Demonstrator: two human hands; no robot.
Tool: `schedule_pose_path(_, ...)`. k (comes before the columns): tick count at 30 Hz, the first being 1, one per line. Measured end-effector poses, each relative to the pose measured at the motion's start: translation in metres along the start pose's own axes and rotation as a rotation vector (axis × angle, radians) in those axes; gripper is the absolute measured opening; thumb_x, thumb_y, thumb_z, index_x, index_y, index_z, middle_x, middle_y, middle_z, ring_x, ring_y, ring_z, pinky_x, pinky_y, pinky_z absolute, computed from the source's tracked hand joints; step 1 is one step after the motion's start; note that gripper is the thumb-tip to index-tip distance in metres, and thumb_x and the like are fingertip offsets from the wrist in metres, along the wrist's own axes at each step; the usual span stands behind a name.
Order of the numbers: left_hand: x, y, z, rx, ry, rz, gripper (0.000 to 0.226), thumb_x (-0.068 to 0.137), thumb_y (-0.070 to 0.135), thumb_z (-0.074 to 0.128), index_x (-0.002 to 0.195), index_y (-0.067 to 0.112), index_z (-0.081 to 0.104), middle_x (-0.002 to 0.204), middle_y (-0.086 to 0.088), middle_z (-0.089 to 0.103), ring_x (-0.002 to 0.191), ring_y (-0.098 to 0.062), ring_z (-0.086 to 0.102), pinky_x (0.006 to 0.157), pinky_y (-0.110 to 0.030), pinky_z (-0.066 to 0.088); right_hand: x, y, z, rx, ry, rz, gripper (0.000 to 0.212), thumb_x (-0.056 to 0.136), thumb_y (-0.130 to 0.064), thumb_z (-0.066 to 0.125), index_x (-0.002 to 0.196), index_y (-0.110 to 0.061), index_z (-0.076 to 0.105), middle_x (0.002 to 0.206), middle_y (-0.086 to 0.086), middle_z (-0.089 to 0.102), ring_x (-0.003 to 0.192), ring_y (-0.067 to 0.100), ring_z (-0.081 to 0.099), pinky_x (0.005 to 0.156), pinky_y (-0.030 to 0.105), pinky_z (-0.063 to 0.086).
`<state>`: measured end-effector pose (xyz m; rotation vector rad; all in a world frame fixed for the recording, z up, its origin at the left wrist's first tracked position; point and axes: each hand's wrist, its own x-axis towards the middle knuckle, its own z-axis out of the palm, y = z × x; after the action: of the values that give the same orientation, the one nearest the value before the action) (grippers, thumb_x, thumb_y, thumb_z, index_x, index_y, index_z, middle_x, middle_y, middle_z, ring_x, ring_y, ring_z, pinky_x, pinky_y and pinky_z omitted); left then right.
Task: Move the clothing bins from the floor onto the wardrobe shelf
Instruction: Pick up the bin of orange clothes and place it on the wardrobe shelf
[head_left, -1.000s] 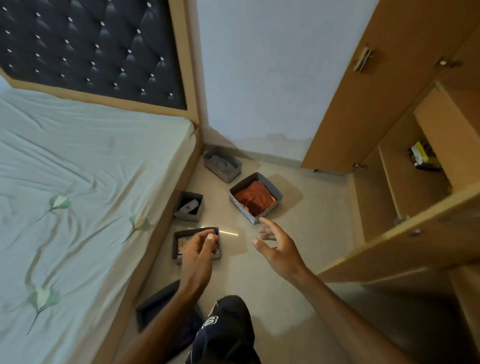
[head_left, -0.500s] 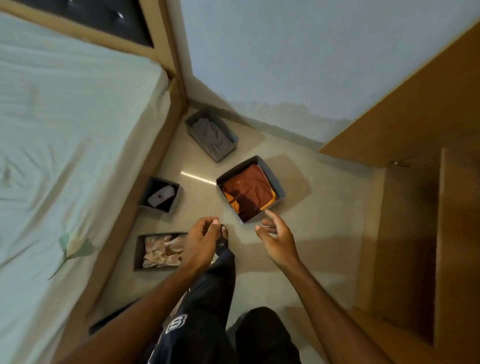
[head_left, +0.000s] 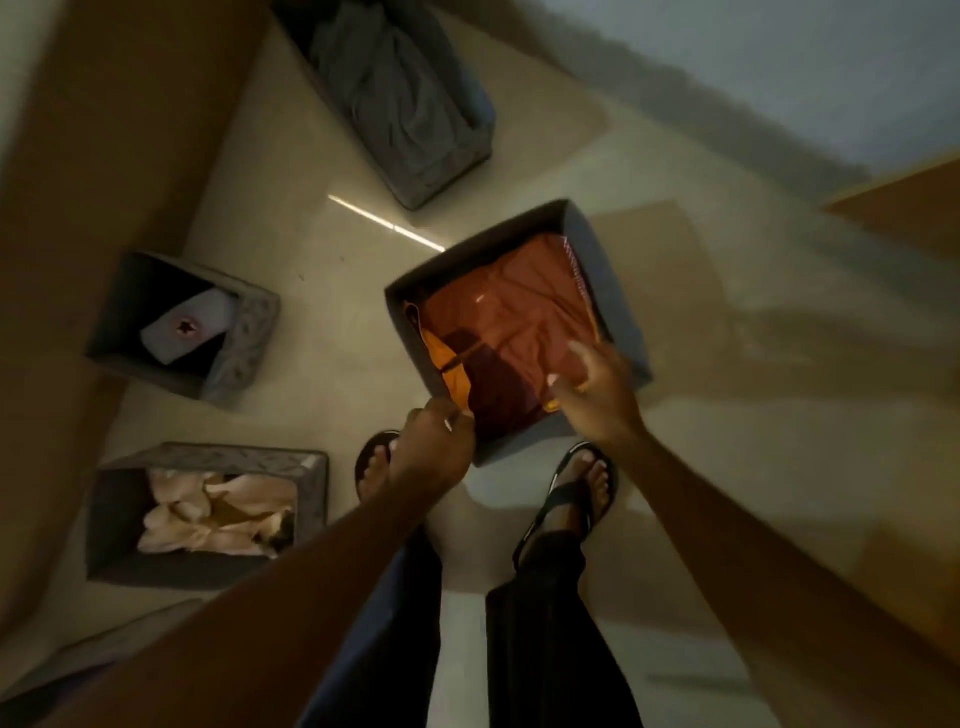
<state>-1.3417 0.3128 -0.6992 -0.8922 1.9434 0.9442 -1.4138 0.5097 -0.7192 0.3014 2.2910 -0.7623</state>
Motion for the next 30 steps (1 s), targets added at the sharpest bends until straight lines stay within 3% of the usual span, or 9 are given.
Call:
schedule_pose_path(4, 0.057, -0.005, 0.038, 0.127, -0.029, -0.060, 0.049, 0.082, 0.049, 0.040, 0.117, 0.020, 0.060, 0.119, -0.018, 0.059, 0.104, -0.043, 0.057, 0.097, -0.051, 0.046, 0.068, 0.041, 0.005, -0.414, 0.105, 0.031, 0.066, 0.083, -0.037, 0.063, 0.143, -0.027, 0.035, 0.160, 0.014, 0.002, 0.147, 0.036, -0.002, 0.114, 0.055, 0.010)
schedule_pose_path(9, 0.072, -0.001, 0.041, 0.083, -0.049, -0.111, 0.037, 0.090, 0.038, 0.050, 0.108, 0.011, 0.067, 0.109, -0.016, 0.067, 0.095, -0.036, 0.060, 0.084, -0.037, 0.048, 0.089, 0.053, 0.002, -0.407, 0.071, 0.070, 0.042, 0.087, -0.028, 0.059, 0.124, -0.012, 0.049, 0.131, 0.017, 0.043, 0.120, 0.040, 0.046, 0.099, 0.048, 0.038)
schedule_pose_path(13, 0.075, 0.008, 0.012, 0.116, 0.130, -0.094, 0.034, 0.085, 0.039, 0.055, 0.108, 0.017, 0.067, 0.108, -0.015, 0.069, 0.100, -0.039, 0.063, 0.087, -0.040, 0.050, 0.064, 0.058, 0.004, -0.259, 0.030, 0.083, 0.023, 0.082, -0.026, 0.043, 0.074, -0.008, 0.055, 0.077, 0.013, 0.054, 0.080, 0.038, 0.057, 0.067, 0.037, 0.041)
schedule_pose_path(16, 0.084, 0.005, -0.009, 0.073, 0.239, -0.041, 0.044, 0.085, 0.035, 0.056, 0.126, 0.019, 0.057, 0.126, -0.014, 0.060, 0.113, -0.039, 0.058, 0.096, -0.046, 0.048, 0.046, 0.063, 0.011, -0.301, -0.224, 0.052, 0.026, 0.090, -0.020, 0.051, 0.091, -0.002, 0.070, 0.095, 0.021, 0.068, 0.096, 0.039, 0.062, 0.078, 0.036, 0.045)
schedule_pose_path(19, 0.086, -0.001, -0.014, 0.174, 0.251, -0.128, 0.061, 0.085, 0.036, 0.055, 0.143, 0.024, 0.041, 0.155, -0.018, 0.026, 0.135, -0.041, 0.036, 0.109, -0.053, 0.035, 0.040, 0.061, 0.016, -0.222, -0.177, 0.032, 0.034, 0.089, -0.019, 0.057, 0.121, -0.009, 0.064, 0.108, 0.017, 0.068, 0.103, 0.033, 0.061, 0.087, 0.035, 0.047)
schedule_pose_path(23, 0.077, -0.018, 0.005, -0.026, 0.100, -0.287, 0.048, 0.084, 0.033, 0.052, 0.129, 0.016, 0.056, 0.134, -0.019, 0.055, 0.122, -0.039, 0.049, 0.102, -0.043, 0.043, 0.051, 0.057, 0.025, -0.140, 0.092, 0.066, 0.043, 0.089, -0.013, 0.054, 0.131, -0.003, 0.051, 0.112, 0.025, 0.062, 0.105, 0.041, 0.058, 0.082, 0.038, 0.045)
schedule_pose_path(25, 0.068, -0.023, 0.019, -0.086, -0.038, -0.302, 0.055, 0.084, 0.038, 0.056, 0.136, 0.023, 0.049, 0.137, -0.013, 0.054, 0.125, -0.035, 0.049, 0.104, -0.042, 0.041, 0.052, 0.055, 0.030, -0.136, 0.131, 0.125, 0.049, 0.090, -0.011, 0.052, 0.139, -0.003, 0.046, 0.112, 0.027, 0.063, 0.106, 0.043, 0.059, 0.081, 0.039, 0.046)
schedule_pose_path(28, 0.065, -0.025, 0.032, -0.064, -0.024, -0.243, 0.058, 0.082, 0.040, 0.055, 0.138, 0.031, 0.043, 0.141, -0.008, 0.051, 0.129, -0.036, 0.046, 0.109, -0.045, 0.036, 0.041, 0.056, 0.039, -0.172, 0.119, 0.119, 0.035, 0.089, -0.014, 0.052, 0.121, -0.005, 0.063, 0.102, 0.024, 0.067, 0.097, 0.043, 0.062, 0.074, 0.036, 0.045)
schedule_pose_path(30, 0.068, -0.026, 0.029, -0.111, 0.072, -0.186, 0.042, 0.081, 0.034, 0.053, 0.122, 0.024, 0.056, 0.125, -0.012, 0.061, 0.113, -0.036, 0.056, 0.096, -0.040, 0.042, 0.034, 0.059, 0.043, -0.205, 0.037, 0.031, 0.029, 0.087, -0.028, 0.047, 0.084, -0.008, 0.069, 0.077, 0.015, 0.065, 0.072, 0.034, 0.062, 0.061, 0.032, 0.044)
